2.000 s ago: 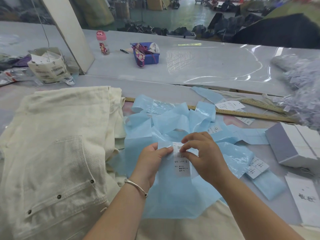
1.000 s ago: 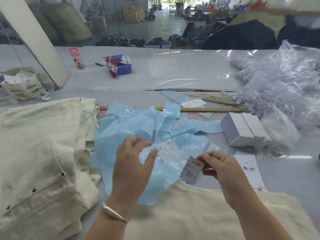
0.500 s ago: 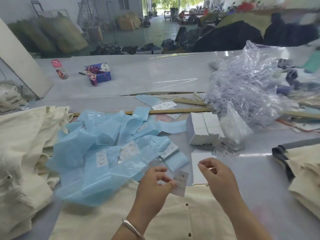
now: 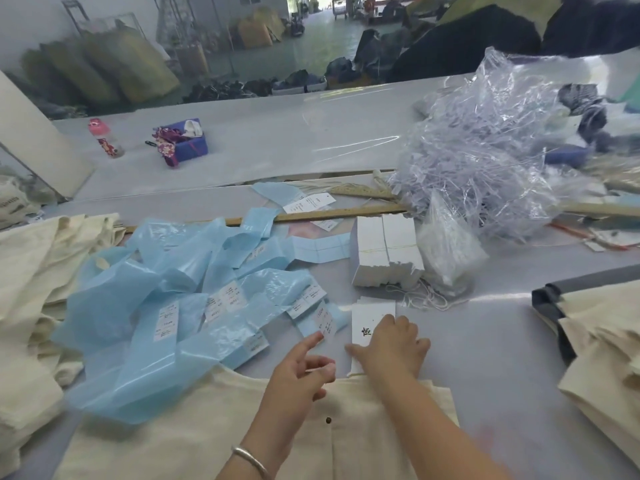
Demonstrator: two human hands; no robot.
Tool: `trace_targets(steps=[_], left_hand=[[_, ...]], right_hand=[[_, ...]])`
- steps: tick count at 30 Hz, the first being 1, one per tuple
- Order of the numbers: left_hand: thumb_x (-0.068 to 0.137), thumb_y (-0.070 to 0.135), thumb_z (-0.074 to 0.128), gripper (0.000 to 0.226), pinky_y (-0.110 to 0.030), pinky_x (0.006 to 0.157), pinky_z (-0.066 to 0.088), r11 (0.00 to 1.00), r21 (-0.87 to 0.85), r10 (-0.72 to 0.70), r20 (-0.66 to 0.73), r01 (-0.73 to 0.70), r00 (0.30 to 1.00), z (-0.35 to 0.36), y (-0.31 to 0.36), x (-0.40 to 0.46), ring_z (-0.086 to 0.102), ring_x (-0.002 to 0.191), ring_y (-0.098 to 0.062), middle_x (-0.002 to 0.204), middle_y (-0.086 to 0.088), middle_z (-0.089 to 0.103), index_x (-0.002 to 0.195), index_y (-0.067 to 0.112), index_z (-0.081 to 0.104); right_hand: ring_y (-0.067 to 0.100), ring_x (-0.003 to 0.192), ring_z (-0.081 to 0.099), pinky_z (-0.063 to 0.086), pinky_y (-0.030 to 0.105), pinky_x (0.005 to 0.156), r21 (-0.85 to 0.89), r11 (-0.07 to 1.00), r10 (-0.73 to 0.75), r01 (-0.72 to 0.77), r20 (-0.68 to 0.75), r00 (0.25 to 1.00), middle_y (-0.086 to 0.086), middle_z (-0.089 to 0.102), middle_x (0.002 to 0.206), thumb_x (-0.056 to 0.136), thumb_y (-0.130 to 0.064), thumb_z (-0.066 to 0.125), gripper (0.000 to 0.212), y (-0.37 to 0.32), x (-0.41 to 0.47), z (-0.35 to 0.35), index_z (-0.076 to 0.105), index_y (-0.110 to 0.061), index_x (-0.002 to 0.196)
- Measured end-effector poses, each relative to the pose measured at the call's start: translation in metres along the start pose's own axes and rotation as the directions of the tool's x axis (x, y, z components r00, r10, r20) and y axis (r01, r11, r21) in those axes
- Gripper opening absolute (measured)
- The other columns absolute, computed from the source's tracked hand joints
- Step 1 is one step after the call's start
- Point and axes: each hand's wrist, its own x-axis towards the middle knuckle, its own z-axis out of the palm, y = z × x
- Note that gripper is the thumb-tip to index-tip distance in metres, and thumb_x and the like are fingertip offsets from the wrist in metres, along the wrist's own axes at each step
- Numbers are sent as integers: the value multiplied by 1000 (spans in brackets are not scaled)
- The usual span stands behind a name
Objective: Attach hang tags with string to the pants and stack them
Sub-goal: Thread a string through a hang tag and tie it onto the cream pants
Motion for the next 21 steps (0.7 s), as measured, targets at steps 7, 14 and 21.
trace_targets(steps=[7,14,21], left_hand=[[80,8,67,48,-25,66,54,848,-496,-98,201,188,975,20,-1,26,64,81,-17,103,-12,71,125,21,61],[79,-1,63,43,-30,57,58,698,-660,-171,224,278,959,11,-18,39,68,71,-21,89,-15,69,120,11,62],[75,-1,67,47,-31,58,58,691,-656,-193,238,304,952,11,-16,42,68,71,-23,88,-16,69,120,8,60]], right_hand=[[25,131,27,35,37,97,77,980,-184,184,-4,983,4,25,147,70,-71,65,93,7,13,1,30,-19,139],[23,124,33,39,33,97,87,925,-376,370,64,924,4,38,131,69,-65,70,82,23,43,-12,42,-17,129],[21,117,37,37,30,93,119,892,-437,437,-25,899,0,44,122,73,-53,73,63,20,47,-11,49,-20,121]])
